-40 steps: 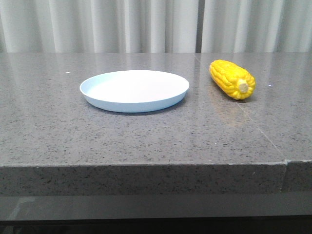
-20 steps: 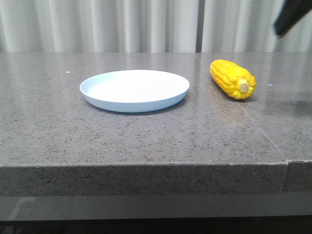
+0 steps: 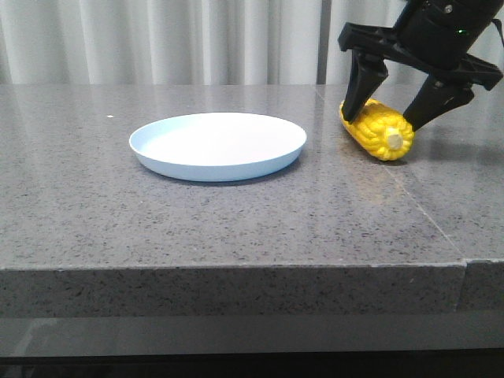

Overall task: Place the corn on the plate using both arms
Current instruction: 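Lower the right gripper over the yellow corn cob and grasp it, then lift the corn and carry it toward the plate with the right gripper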

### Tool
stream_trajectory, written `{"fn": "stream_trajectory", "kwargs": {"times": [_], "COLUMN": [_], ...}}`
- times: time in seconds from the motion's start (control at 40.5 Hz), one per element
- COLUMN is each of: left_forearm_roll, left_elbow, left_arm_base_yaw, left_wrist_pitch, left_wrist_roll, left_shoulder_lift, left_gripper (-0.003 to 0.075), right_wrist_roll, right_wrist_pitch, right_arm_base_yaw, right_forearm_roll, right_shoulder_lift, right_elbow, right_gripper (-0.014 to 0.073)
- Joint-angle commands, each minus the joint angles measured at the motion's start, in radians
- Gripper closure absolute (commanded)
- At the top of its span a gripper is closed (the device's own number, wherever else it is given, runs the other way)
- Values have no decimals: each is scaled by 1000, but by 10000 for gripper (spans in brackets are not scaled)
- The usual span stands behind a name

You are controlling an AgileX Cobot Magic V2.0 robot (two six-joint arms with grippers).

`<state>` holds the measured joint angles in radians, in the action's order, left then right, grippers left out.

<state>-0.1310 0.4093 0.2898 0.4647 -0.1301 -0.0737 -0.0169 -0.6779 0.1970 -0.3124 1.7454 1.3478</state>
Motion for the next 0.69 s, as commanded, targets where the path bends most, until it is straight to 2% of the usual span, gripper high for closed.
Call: {"fn": "stream_trajectory", "kwargs": {"times": [0.0, 0.124, 0.247, 0.445, 0.544, 0.667], "left_forearm_roll": [-3, -3, -3, -3, -3, -3], "left_elbow": [23, 23, 23, 23, 23, 23], "left_arm_base_yaw": [7, 7, 7, 7, 7, 7], "left_wrist_pitch": [-78, -78, -78, -78, -78, -78], "left_wrist_roll": [-9, -9, -9, -9, -9, -9], "left_shoulder_lift": [-10, -10, -10, -10, -10, -10], "left_gripper": [741, 741, 741, 741, 741, 741], "right_wrist_roll": [6, 6, 6, -5, -45, -150], "right_wrist_pitch": [30, 35, 37, 10, -2, -48], "right_arm_base_yaw": [-1, -1, -1, 0, 22, 76], "right_forearm_roll": [-13, -13, -13, -10, 4, 89], "right_shoulder_lift": [-44, -44, -47, -101, -137, -143], "right_elbow": [37, 37, 37, 37, 51, 105], "right_gripper": [160, 364, 506, 522, 522, 523]}}
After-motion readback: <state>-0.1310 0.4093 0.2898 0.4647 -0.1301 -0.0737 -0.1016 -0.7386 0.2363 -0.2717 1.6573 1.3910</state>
